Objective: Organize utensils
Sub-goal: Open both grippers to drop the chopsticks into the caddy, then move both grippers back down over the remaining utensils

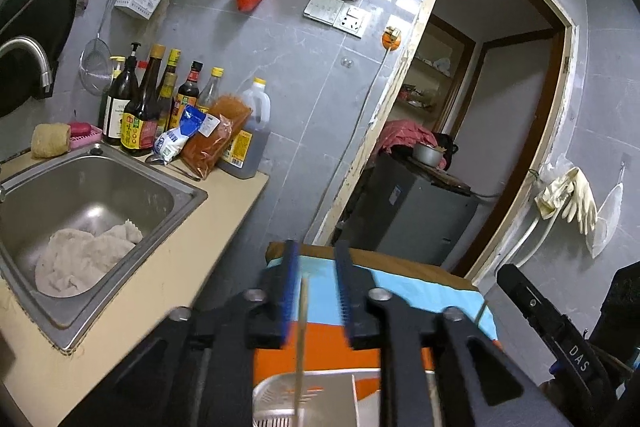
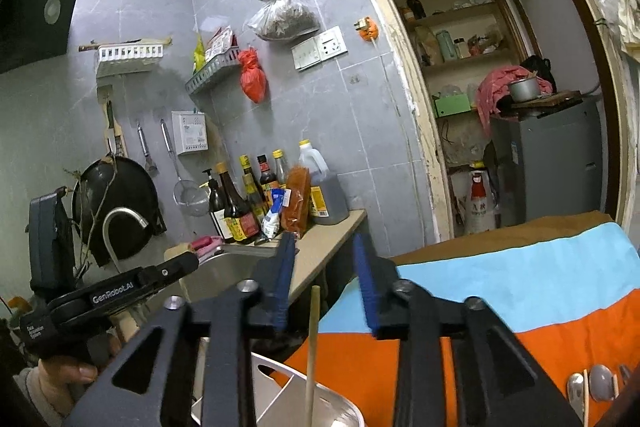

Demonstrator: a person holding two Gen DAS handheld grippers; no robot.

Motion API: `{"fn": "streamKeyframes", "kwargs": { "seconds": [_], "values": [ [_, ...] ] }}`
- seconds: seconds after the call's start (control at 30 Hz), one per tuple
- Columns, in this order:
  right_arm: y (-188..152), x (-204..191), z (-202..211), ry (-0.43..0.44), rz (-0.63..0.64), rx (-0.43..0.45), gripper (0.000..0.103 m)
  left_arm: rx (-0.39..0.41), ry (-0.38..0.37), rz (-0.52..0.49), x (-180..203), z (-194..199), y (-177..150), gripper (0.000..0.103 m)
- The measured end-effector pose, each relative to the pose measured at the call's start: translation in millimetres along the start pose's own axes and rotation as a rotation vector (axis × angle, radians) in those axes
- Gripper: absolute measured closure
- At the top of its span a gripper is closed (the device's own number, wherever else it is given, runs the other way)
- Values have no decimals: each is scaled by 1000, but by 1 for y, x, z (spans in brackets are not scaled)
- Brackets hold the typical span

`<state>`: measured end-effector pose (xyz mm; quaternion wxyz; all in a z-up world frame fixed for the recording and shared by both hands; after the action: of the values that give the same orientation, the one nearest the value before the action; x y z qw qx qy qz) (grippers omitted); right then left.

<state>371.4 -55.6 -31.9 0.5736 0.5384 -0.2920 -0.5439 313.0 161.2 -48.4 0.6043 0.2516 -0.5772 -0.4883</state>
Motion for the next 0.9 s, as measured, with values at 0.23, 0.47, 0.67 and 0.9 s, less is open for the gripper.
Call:
{"fn": "streamKeyframes", "kwargs": {
  "seconds": [0.23, 0.47, 0.67, 0.9],
  "values": [
    [15, 14, 22, -34, -1, 14, 56, 13, -21, -22, 23, 9, 7, 57],
    [40, 40, 59, -118, 40, 70, 28, 39, -65, -95, 72, 12, 9, 30],
    [63, 70, 97, -196, 54, 129, 6, 59, -104, -156, 116, 11, 1, 9],
    [83, 107, 135, -302, 52, 168, 2, 76, -123, -206, 162, 10, -13, 1]
  ]
}}
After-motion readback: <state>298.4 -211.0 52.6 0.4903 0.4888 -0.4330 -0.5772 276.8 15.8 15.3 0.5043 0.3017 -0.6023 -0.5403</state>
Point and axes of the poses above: each gripper's, at about its wrist camera, not at the fingertips, and z roughly against the way its jaws point, x to its right, y to its top, the point moved 3 cm from there along -z, roughly the way its jaws point, and after that the axes turned 15 degrees about -y, right-handed, at the moved point
